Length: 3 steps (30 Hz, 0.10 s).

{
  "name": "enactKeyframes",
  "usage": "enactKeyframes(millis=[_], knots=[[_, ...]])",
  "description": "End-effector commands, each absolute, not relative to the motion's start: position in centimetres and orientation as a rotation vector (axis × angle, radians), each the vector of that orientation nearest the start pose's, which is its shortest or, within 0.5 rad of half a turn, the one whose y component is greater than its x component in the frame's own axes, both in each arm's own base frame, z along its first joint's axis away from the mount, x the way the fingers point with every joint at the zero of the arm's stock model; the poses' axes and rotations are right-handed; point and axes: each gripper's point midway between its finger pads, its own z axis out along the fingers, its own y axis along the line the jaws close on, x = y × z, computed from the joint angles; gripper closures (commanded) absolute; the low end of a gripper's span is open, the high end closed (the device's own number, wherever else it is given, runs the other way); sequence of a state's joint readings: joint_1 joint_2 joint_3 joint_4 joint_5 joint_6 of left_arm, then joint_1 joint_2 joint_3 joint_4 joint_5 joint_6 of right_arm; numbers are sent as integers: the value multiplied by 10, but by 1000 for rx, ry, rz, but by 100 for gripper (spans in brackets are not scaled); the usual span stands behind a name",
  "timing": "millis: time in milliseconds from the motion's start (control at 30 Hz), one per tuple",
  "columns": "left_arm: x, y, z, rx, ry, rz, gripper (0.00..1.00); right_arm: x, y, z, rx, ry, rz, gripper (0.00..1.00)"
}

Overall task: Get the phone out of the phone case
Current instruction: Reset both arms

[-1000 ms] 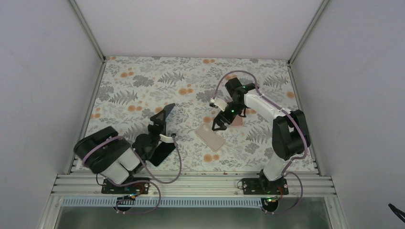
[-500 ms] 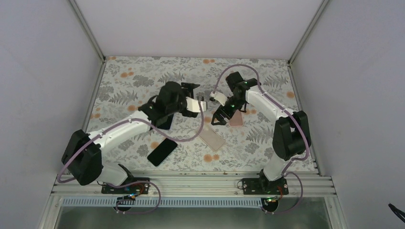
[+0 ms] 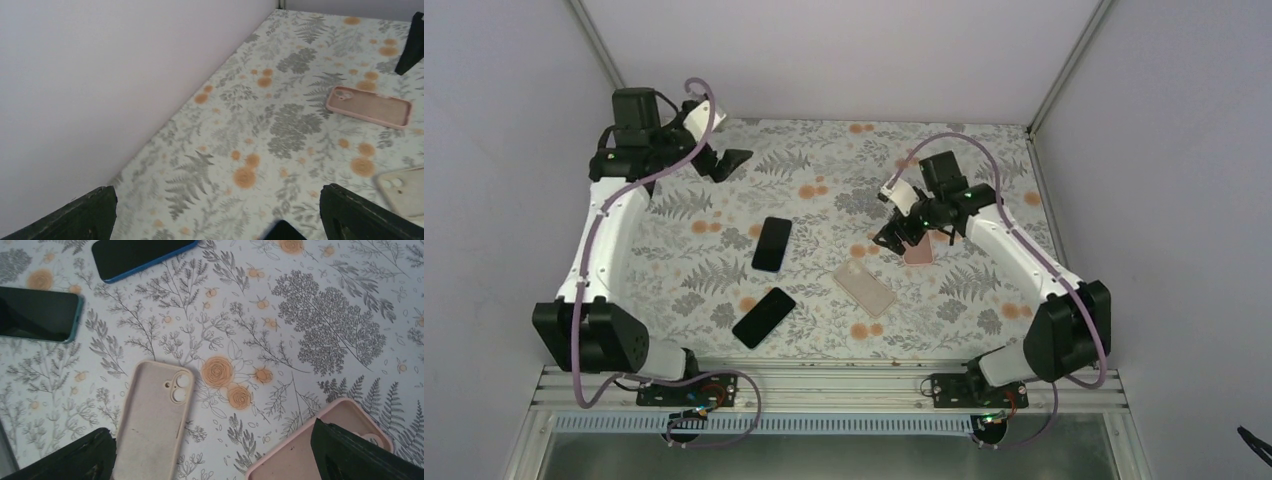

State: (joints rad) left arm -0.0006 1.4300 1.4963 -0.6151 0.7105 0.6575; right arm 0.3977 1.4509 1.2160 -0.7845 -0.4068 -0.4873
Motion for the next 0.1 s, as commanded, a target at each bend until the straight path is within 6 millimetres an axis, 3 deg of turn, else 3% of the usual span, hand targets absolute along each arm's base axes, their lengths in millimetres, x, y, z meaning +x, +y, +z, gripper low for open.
enactKeyframes(millis=[0,67], knots=[[373,-111,336,920,1798,-514,0,313,194,163,-1183,2227,427,0],[371,-109,335,903,1795,-521,0,311,196,157,-1188,2236,449,0]])
